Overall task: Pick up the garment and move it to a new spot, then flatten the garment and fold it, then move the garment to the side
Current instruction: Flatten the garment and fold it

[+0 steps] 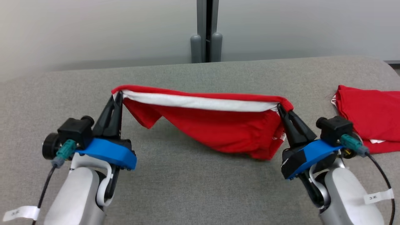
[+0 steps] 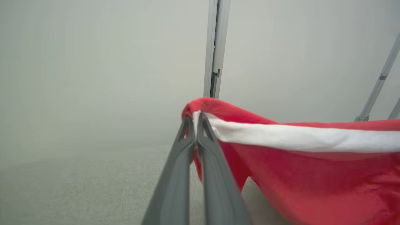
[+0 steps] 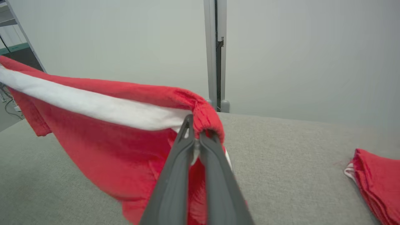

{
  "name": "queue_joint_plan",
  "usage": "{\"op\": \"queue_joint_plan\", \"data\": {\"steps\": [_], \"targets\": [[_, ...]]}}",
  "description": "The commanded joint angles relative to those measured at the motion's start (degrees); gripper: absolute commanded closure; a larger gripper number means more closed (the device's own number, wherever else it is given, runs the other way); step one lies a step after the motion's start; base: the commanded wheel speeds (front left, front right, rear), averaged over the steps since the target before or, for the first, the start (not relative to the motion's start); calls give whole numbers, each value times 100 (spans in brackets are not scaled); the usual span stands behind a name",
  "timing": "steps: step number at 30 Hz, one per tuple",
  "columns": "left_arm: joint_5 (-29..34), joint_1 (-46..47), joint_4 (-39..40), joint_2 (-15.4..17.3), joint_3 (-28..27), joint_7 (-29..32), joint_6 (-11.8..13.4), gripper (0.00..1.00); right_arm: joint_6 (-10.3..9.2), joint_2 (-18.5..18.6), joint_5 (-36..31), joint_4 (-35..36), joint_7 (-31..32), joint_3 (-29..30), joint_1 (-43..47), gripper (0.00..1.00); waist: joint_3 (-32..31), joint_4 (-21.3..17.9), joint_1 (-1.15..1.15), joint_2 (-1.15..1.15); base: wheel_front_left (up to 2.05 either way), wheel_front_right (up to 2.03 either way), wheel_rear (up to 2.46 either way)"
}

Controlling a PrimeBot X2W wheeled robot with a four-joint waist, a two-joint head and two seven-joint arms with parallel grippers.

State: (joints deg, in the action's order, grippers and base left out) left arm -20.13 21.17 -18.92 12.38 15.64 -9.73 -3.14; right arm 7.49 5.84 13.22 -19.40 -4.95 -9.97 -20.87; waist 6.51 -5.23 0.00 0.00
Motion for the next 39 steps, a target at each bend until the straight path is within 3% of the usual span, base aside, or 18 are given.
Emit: {"op": "queue_joint_plan", "data": {"steps": [1, 13, 19, 23, 28, 39], "targets": [[13, 80, 76, 43, -27, 13, -21, 100, 1, 43, 6, 95, 23, 7, -12, 100, -74, -40, 0, 0, 0, 0, 0], [42, 363, 2697, 711, -193, 1181, 116, 100, 1, 785, 126, 3202, 1323, 156, 272, 100, -690, -148, 0, 0, 0, 0, 0], [-94, 693, 3299, 933, -251, 1876, 67, 100, 1, 975, 205, 3910, 1979, 136, 126, 100, -492, -146, 0, 0, 0, 0, 0], [-253, 1060, 3030, 983, -303, 2104, 12, 100, 0, 978, 387, 3697, 2153, -58, -233, 100, -75, -114, 0, 0, 0, 0, 0], [-197, 1874, 2322, 1106, -305, 2111, -134, 100, 1, 1009, 421, 2884, 2021, -305, -1264, 100, 645, -69, 0, 0, 0, 0, 0], [74, 4201, 876, 1003, -118, 1356, -320, 100, 1, 761, -106, 1100, 1126, -556, -3743, 100, 1910, 57, 0, 0, 0, 0, 0]]}}
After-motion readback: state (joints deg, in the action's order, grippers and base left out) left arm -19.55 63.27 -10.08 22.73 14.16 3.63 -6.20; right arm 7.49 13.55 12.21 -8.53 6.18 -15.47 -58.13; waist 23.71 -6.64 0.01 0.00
